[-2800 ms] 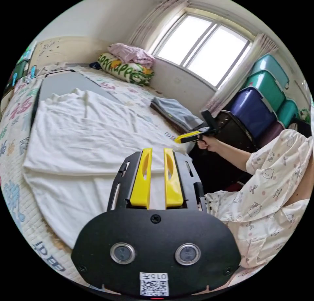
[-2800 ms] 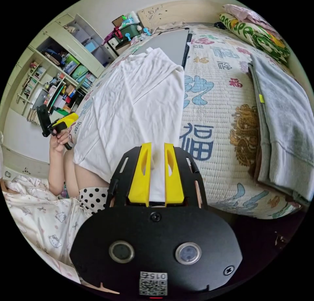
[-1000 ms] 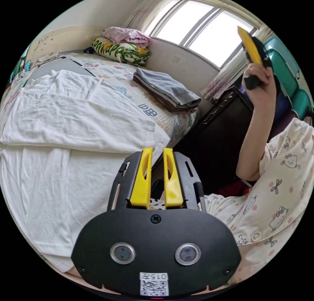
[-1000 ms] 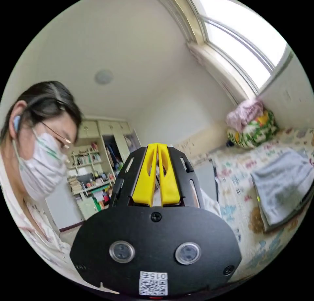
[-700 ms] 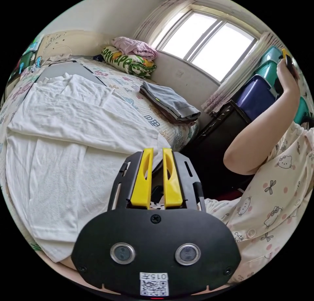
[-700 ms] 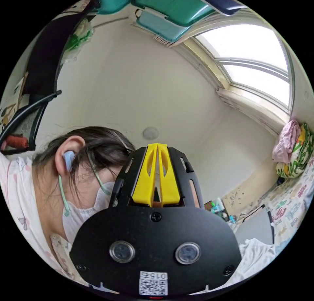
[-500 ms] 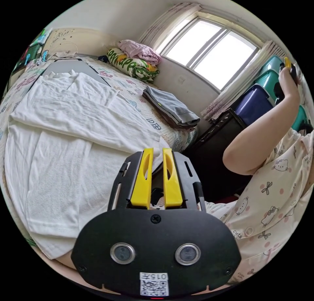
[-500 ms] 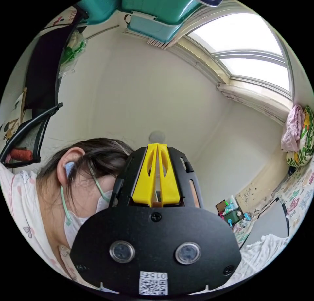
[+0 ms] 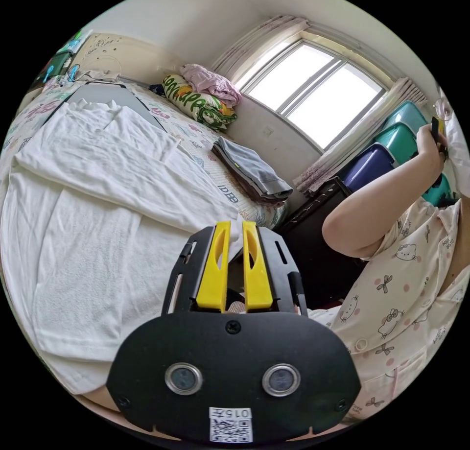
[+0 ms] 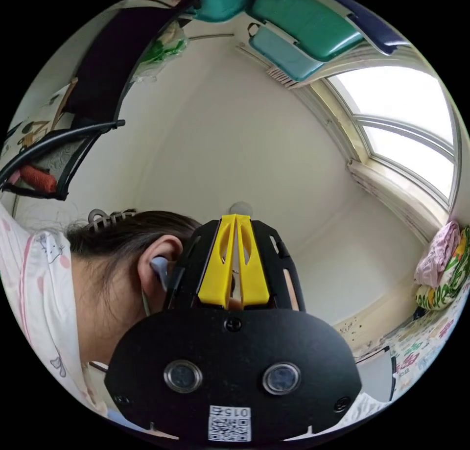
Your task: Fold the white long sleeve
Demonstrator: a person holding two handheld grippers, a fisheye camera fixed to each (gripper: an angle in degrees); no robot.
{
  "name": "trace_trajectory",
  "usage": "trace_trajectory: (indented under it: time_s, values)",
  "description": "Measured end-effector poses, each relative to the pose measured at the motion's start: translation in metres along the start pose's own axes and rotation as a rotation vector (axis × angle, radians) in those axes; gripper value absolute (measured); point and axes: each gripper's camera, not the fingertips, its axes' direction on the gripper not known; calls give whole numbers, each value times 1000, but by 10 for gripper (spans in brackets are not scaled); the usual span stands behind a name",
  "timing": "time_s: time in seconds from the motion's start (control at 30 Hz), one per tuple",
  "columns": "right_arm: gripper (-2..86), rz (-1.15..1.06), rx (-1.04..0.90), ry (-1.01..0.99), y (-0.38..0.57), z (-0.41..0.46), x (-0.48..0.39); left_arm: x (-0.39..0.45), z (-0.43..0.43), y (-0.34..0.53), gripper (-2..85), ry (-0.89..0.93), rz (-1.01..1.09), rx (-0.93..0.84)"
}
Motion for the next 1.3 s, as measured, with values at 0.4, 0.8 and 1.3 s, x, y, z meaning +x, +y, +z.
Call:
trace_trajectory:
  time_s: [0.4,0.8,1.3]
  values:
    - [-2,-49,-60,79,105,55,96,-47,-17,8,51,-61,-9,23]
    - [86,190,-994,467,401,197,500,-209,-100,-126,80,-502,-7,13]
    - [113,361,-1671,549,854,343,871,-485,-47,-274,124,-530,-314,85]
